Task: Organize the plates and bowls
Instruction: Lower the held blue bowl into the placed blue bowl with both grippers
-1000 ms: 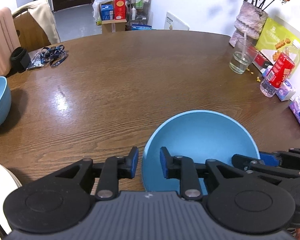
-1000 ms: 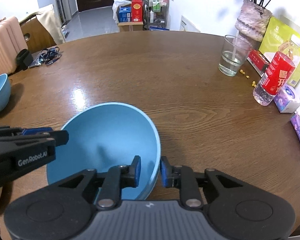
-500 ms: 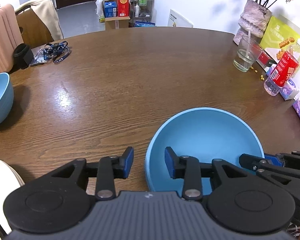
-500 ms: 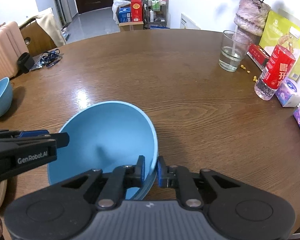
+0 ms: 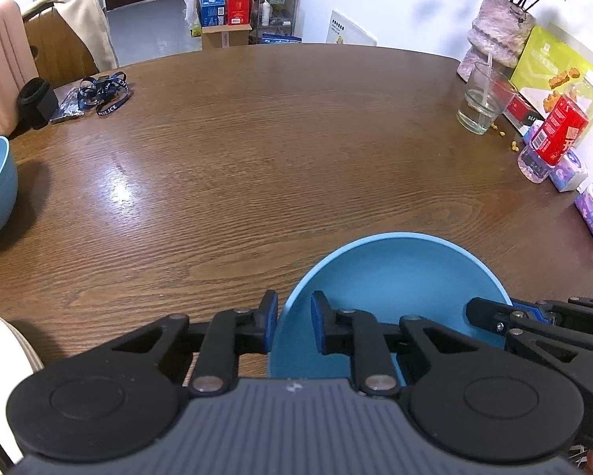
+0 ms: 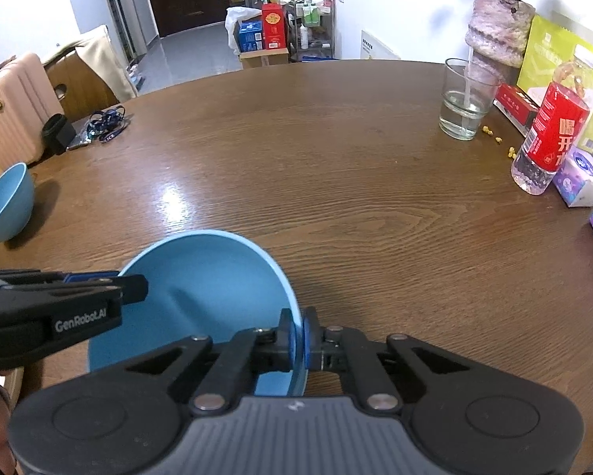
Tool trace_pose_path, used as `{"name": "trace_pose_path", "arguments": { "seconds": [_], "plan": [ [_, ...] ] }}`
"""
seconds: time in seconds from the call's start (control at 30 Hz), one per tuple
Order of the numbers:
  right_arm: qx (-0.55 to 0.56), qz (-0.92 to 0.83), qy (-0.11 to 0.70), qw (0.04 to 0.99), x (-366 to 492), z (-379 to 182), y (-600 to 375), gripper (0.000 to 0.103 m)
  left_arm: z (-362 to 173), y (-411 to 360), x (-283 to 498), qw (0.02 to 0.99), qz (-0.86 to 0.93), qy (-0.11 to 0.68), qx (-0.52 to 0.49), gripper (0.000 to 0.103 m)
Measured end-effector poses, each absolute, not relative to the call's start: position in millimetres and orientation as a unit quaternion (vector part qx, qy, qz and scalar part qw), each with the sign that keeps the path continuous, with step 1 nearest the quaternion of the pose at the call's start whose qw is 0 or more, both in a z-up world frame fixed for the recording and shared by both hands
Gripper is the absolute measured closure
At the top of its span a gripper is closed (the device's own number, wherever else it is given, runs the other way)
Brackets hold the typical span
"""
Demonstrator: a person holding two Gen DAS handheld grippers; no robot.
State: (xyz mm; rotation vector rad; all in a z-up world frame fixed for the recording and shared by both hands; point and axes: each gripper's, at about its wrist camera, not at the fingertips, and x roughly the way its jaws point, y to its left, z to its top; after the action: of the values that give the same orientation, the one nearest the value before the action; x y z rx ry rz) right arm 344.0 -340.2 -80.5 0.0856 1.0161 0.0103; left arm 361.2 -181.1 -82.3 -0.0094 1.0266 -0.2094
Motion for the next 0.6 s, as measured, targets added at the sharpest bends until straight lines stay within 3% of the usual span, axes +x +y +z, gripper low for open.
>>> {"name": "trace_pose_path", "arguments": {
  "seconds": [0.37,0.6],
  "plan": [
    [0.058,-0.007,0.476,0.877,346.1,-81.9,-340.1,0.098,-81.2,-174.8,359.5,0.863,-0.091,0.497,-0.011,0.084],
    [0.065,-0.003,0.482,0.874,344.2,-75.9,-344.5,0.090,-81.9,-168.6,356.9,0.853,-0.088,0.513,-0.025,0.084]
  ]
}}
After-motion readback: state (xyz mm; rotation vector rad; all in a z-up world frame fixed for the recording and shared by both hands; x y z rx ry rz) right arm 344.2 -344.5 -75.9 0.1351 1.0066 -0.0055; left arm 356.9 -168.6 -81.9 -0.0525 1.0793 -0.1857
